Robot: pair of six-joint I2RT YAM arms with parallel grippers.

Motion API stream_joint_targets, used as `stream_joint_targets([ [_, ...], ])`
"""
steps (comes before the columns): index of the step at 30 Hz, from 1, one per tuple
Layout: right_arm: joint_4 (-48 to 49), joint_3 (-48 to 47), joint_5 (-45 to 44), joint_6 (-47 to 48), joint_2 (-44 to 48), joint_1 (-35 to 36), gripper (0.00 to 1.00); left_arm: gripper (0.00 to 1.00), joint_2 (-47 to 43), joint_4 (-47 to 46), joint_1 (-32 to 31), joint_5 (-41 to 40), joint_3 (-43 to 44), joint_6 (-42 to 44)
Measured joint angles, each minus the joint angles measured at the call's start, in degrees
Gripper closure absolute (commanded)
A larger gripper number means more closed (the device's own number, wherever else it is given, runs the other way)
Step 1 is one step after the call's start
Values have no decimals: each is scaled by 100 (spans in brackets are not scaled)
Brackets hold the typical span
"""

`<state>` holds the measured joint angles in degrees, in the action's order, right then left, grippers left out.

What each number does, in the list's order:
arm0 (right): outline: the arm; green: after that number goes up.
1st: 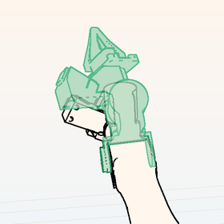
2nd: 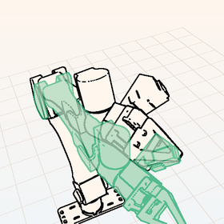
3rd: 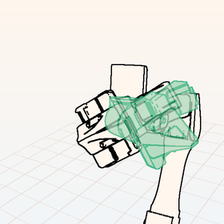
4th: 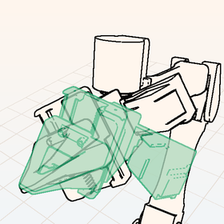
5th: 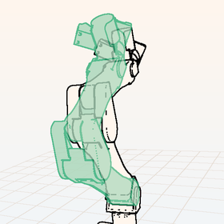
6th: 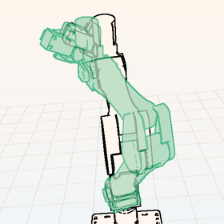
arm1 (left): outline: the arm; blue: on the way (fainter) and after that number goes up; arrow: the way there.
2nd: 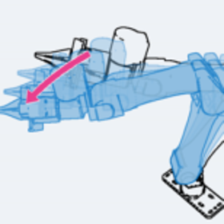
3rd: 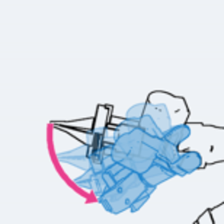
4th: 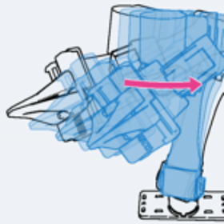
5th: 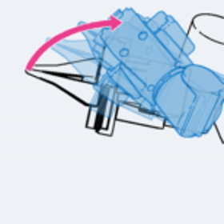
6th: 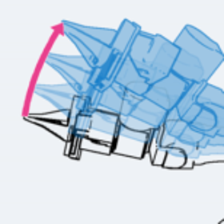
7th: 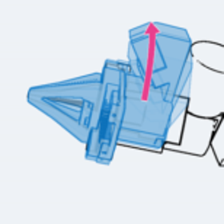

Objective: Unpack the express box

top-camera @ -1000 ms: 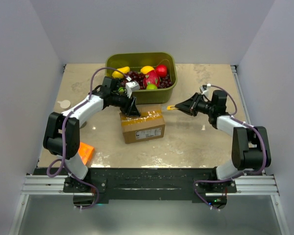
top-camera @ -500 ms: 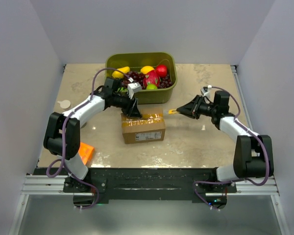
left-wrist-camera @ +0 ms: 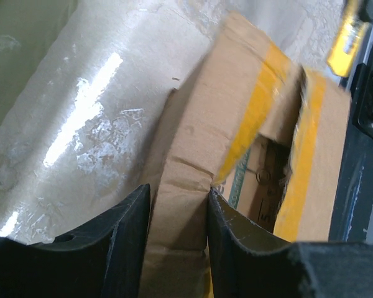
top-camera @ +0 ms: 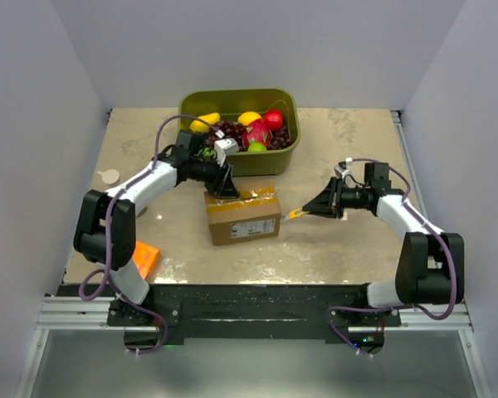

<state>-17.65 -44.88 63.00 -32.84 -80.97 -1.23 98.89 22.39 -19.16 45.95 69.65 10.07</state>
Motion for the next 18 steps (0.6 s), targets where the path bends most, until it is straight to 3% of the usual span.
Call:
stream_joint_targets([
  [5, -1257, -448, 201, 772, -39, -321, 100, 100, 22, -46, 39, 221, 0, 0],
  [7, -1808, -1073, 92, 1250, -138, -463, 100, 99, 22, -17, 37, 317, 2, 4],
  [8, -1941, -1421, 46, 1467, -192, -516, 100, 93, 22, 7, 37, 358, 7, 7],
  [9, -2044, -1762, -33, 1657, -221, -540, 100, 73, 22, 61, 39, 378, 28, 4],
  [13, -2422, -2677, -249, 2490, -227, -544, 100, 37, -33, 245, 39, 472, 63, -4],
  [18, -3115, -2813, -651, 3659, -199, -461, 100, 15, -304, 739, 72, 905, 404, 63],
])
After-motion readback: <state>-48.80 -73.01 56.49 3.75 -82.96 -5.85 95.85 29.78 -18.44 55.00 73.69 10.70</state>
